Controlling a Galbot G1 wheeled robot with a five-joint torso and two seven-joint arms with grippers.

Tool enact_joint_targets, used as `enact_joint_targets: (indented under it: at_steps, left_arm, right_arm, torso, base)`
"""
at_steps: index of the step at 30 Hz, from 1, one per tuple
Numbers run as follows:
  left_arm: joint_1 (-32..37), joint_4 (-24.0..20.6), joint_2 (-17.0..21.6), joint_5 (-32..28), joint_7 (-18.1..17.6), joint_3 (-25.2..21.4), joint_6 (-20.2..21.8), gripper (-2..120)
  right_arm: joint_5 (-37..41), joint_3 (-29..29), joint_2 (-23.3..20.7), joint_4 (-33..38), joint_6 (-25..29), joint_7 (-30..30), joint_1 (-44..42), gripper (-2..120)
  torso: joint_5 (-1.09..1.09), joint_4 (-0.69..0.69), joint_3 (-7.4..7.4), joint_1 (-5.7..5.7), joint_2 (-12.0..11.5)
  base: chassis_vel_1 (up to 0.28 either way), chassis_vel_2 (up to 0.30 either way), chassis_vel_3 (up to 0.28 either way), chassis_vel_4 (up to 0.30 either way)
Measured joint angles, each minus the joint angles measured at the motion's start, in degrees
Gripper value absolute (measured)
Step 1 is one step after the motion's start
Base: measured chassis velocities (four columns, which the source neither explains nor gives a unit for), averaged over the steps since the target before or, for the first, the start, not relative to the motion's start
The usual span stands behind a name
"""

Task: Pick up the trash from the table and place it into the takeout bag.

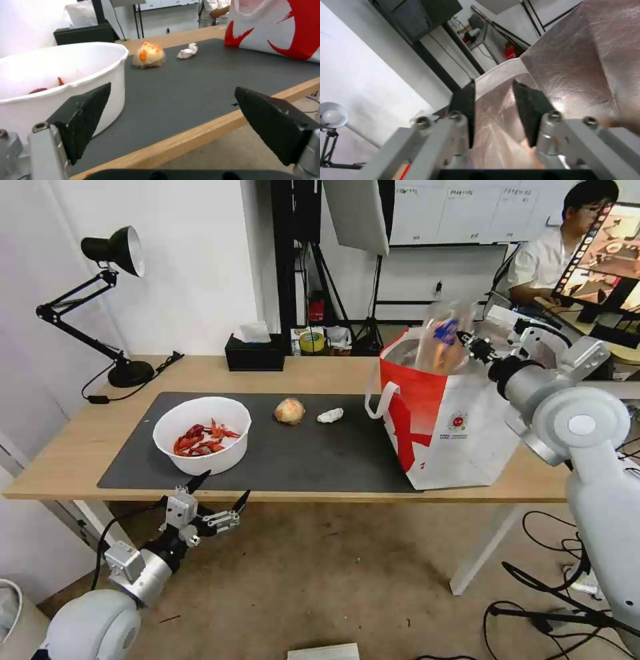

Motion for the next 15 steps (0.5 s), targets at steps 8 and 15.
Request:
enact_joint_targets:
  at_steps: [8, 15]
  left_arm:
    - [0.0, 0.0, 0.2, 0.0, 0.0, 0.0, 0.0, 100]
    - [0.5, -0.6, 0.4, -0.3, 0.1, -1.2, 0.0, 100]
  right_arm:
    - [0.2, 0.2, -0.4, 0.2, -0.5, -0.2, 0.0, 52]
    - [0.3, -1.2, -1.6, 1.7, -1.2, -2.6, 1.2, 86]
  torso:
    - [0.0, 0.0, 0.0, 0.0, 0.0]
    - [0.0, -0.01, 0.0, 0.0, 0.0]
  base:
    - [0.0, 0.0, 0.0, 0.0]
    - [0.0, 0.0, 0.0, 0.0]
